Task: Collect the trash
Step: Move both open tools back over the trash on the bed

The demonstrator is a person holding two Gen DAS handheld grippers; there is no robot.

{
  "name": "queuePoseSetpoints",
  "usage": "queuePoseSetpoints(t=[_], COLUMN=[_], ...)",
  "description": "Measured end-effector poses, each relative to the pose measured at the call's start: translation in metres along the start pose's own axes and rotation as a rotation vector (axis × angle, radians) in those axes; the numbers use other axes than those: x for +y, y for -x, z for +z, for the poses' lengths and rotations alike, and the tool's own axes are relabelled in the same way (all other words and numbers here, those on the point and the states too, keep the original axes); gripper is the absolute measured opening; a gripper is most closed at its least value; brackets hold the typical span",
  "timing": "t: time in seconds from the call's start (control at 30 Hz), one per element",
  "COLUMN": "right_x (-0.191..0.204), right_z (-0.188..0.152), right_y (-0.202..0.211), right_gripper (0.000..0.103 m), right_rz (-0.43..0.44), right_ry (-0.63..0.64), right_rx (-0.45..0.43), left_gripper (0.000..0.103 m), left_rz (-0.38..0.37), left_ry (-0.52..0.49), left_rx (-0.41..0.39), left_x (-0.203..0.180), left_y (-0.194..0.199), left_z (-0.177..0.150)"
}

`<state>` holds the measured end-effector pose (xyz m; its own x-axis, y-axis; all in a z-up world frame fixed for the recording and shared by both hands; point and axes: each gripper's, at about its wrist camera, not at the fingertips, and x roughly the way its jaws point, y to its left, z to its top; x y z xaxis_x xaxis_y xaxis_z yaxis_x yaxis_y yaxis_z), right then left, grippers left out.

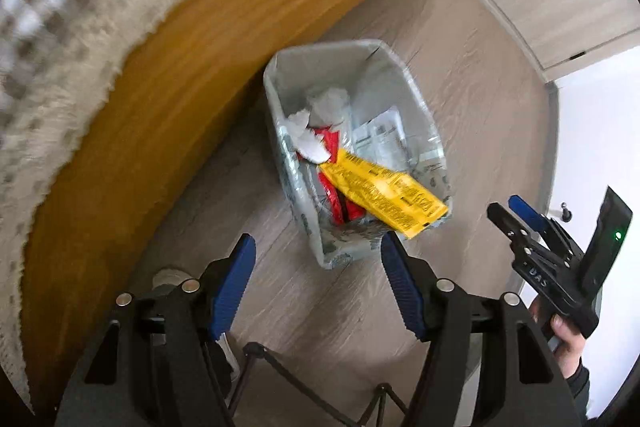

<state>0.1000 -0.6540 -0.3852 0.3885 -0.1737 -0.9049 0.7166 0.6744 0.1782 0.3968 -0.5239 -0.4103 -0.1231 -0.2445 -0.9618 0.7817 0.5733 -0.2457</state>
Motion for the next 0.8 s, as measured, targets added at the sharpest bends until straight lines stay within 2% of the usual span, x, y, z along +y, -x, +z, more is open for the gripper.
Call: queuePoseSetpoints(t=[0.17, 0.27, 0.4, 0.5, 0.6, 0.7, 0.8], right_x=[0.016, 0.032, 0.067, 0.104, 0.150, 0.202, 0.256], right_z=[0.013, 0.023, 0.038, 0.045, 0.047, 0.044, 0.036], right_y=[0.033, 0.059, 0.104, 0.137, 0.160, 0.178, 0.190], right_gripper=[0.060, 0.060, 0.060, 0.060, 0.065, 0.065, 0.065], right_rz=[-0.025, -0.039, -0.037, -0.013, 0.037, 0.075, 0.117], right_ry=[0.054, 0.093, 0.169, 0.244, 0.325, 0.417, 0.509], right_rx=[-0.025, -0.056, -0.133, -0.198, -0.244, -0.279, -0.304], left_gripper=[0.063, 0.063, 0.070, 0.077, 0.081, 0.087, 0.087], left_rz=[-0.045, -0.074, -0.074, -0.002, 0.051, 0.095, 0.142], left_ry=[-0.011, -0.028, -0.031, -0.036, -0.015, 0.059, 0.185], left_rx=[-0.087, -0.184, -0.322, -0.415, -0.542, -0.673, -0.794], left_x=[-0.004, 0.000, 0.019, 0.035, 0.062, 0.100, 0.156], left_y=[0.047, 0.090, 0.145, 0.185, 0.230, 0.266, 0.295], left_z=[-0.010, -0.025, -0.050, -0.073, -0.101, -0.133, -0.169])
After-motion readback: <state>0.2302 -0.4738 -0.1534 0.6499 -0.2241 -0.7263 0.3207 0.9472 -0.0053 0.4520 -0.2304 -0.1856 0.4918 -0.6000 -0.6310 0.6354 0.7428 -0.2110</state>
